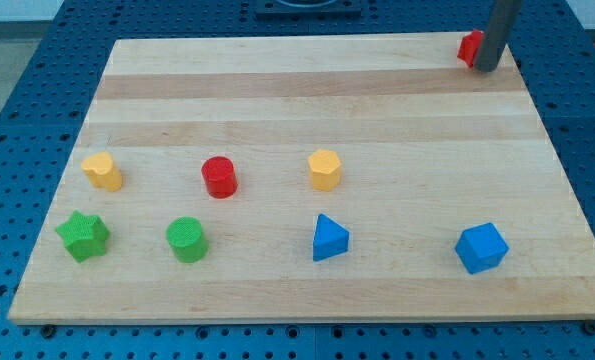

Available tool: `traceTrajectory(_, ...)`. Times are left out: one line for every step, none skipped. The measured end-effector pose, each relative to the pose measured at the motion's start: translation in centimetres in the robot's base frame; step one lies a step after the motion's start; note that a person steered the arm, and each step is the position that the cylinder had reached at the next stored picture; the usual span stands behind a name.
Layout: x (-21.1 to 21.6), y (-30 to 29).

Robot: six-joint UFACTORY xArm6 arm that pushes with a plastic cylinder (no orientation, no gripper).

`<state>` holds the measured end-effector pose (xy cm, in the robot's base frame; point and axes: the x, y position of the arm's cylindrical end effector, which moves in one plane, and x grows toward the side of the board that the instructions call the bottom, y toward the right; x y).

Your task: Tap the bottom side of the blue cube

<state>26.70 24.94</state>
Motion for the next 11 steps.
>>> traceTrajectory(1.1, 0.5)
traceTrajectory(4.0, 1.4)
traceTrajectory(8.1, 2.0)
traceTrajectory(12.3, 2.1)
traceTrajectory(16.0, 2.1)
traceTrajectory(20.0, 2.1)
traceTrajectory(24.9, 2.1)
traceTrajectory(29.2, 2.0)
traceTrajectory(31.6, -0.1)
traceTrajectory(32.3, -3.7)
traceTrajectory(32.3, -7.5)
